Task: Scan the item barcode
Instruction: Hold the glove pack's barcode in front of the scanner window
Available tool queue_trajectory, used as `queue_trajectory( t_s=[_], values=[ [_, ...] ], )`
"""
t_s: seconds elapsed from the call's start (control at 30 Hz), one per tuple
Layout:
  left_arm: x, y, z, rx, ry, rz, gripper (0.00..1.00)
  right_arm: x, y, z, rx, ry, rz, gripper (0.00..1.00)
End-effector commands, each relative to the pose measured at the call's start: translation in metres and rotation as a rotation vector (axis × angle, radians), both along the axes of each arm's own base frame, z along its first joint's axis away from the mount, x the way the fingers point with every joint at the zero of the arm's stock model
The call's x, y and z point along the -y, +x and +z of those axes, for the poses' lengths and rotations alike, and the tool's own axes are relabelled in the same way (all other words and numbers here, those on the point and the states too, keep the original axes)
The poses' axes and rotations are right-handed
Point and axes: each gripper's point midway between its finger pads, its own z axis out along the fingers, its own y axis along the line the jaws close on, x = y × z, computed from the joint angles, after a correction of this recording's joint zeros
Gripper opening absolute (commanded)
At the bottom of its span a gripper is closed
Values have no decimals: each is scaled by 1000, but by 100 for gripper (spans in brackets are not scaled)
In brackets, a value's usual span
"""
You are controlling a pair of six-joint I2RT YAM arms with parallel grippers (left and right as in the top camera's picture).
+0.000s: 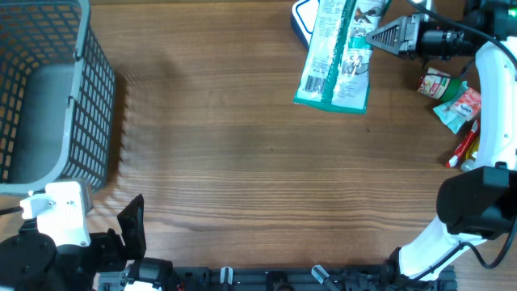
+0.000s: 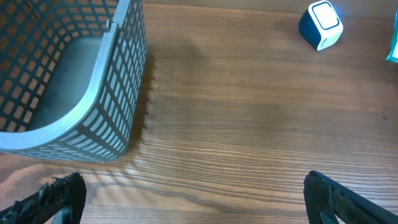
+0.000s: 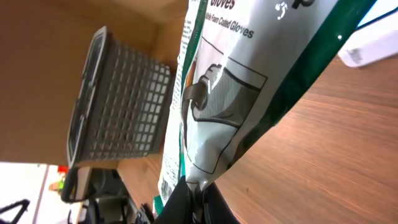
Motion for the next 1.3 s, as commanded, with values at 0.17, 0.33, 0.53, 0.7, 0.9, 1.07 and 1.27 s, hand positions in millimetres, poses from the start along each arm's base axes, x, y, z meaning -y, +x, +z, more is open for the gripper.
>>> queue_trajectory(
  t_s=[0.17, 0.33, 0.53, 0.7, 0.9, 1.07, 1.27],
  values=[
    [1, 0, 1, 3, 6, -8, 100, -8, -6, 20, 80, 38, 48, 4],
    [1, 0, 1, 3, 6, -8, 100, 17, 35, 18, 152, -220, -189, 5],
    [1, 0, 1, 3, 6, -8, 100, 24, 68, 39, 376, -800, -533, 4],
    [1, 0, 1, 3, 6, -8, 100, 7, 76, 84, 583, -1028, -732, 4],
    [1, 0, 1, 3, 6, -8, 100, -24, 97, 103, 773, -1290, -791, 4],
    [1, 0, 1, 3, 6, -8, 100, -68, 120, 66, 839, -1566, -699, 4],
    [1, 0, 1, 3, 6, -8, 100, -84, 140, 38, 869, -1763, -645, 4]
  ],
)
